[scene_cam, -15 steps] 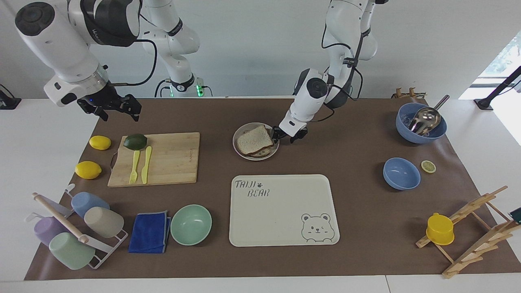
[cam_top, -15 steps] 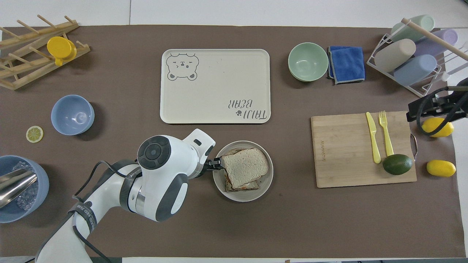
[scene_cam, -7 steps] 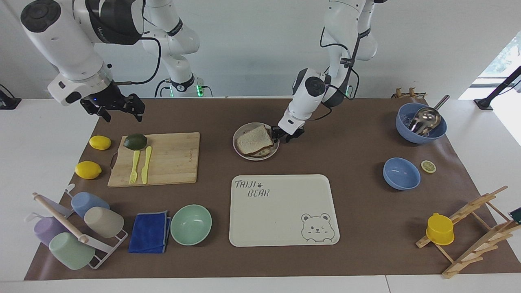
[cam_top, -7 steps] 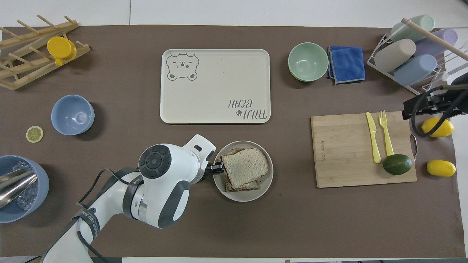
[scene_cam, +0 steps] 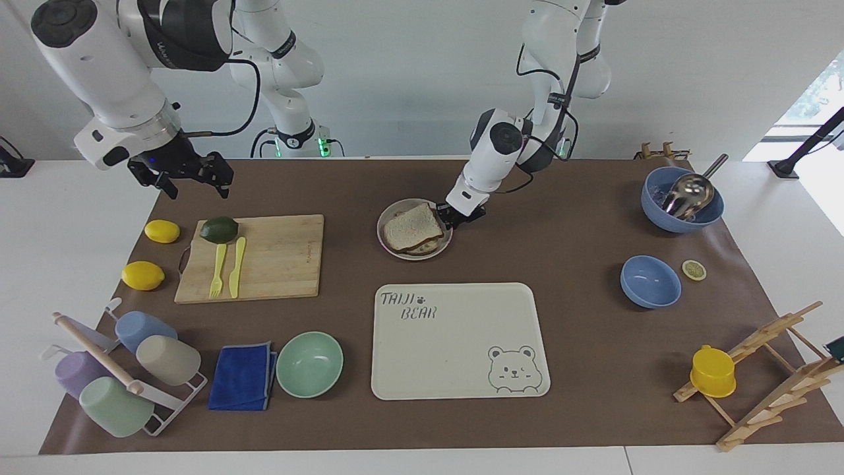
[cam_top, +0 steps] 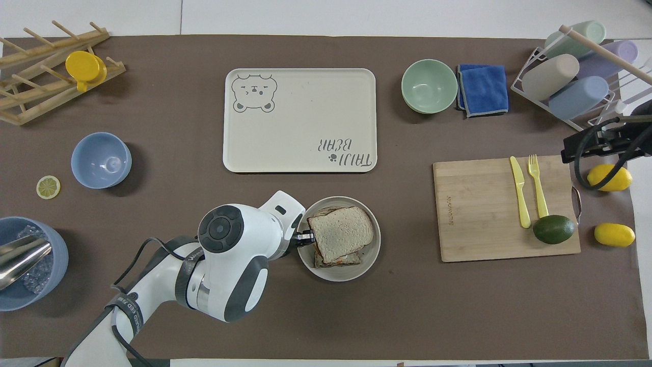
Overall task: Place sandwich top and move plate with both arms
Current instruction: 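Slide the plate with the left gripper onto the bear tray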
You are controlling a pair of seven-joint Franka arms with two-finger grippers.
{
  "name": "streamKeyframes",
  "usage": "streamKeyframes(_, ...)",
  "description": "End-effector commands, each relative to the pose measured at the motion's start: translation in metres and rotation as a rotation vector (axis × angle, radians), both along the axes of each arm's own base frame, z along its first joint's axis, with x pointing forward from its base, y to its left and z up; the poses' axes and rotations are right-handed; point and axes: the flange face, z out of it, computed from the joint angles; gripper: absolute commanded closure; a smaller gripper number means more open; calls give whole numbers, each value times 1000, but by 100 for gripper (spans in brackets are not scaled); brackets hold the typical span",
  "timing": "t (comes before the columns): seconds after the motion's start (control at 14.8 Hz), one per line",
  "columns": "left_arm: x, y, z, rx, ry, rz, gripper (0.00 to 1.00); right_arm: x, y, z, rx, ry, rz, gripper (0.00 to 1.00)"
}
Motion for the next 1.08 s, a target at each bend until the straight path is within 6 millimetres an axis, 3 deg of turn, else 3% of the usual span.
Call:
streamKeyframes(0.0,-8,5,2,-11,-7,21,99,0,-3,5,3,-20,12,0)
streamKeyframes(0.34,4,12,6,-18,-10,30,100,1,-1,7,-3,-24,19,0)
streamKeyframes(0.47,26,25,26,-37,-17,47,100,1,-1,8,-5,-26,20,0)
streamKeyframes(0.74,101,51,109,-97,-6,86,100,1,1,8,-8,-26,24,0)
streamKeyframes(0.95,154,76,130,-122,-30,142,100,1,2,8,-8,-24,25,0)
streamKeyframes(1.01,167,85,127,-123,-33,158,100,1,2,7,-9,-22,24,0)
